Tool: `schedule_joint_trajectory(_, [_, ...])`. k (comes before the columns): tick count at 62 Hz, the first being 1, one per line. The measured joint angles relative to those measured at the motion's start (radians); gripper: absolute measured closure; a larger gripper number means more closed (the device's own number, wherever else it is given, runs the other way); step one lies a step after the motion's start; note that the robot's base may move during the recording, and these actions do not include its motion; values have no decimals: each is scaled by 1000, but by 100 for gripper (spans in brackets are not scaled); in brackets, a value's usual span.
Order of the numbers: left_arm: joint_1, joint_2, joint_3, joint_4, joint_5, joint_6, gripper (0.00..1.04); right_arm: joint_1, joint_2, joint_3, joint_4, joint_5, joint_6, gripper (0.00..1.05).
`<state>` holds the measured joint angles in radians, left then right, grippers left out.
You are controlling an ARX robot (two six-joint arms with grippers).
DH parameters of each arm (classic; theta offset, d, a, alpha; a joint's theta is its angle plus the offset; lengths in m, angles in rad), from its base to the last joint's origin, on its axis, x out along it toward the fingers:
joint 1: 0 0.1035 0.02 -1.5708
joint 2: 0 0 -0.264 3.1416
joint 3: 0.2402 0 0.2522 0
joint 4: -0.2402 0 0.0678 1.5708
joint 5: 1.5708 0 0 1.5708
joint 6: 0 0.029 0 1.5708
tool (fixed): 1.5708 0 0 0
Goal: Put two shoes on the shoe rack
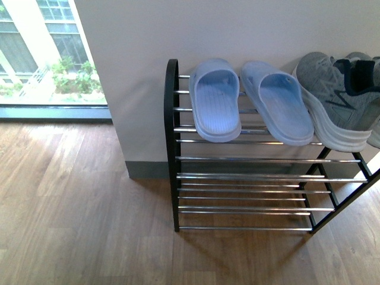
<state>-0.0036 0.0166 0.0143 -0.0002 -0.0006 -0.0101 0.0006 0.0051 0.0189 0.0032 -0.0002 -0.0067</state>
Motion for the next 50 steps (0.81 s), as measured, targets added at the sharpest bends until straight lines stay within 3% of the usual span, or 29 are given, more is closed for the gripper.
schedule_joint_trajectory(8, [0,0,0,0,0,2,8,0,0,0,0,0,0,9])
schedule_joint_trajectory(50, [0,-1,0,0,0,2,9,0,-2,0,-3,0,3,9])
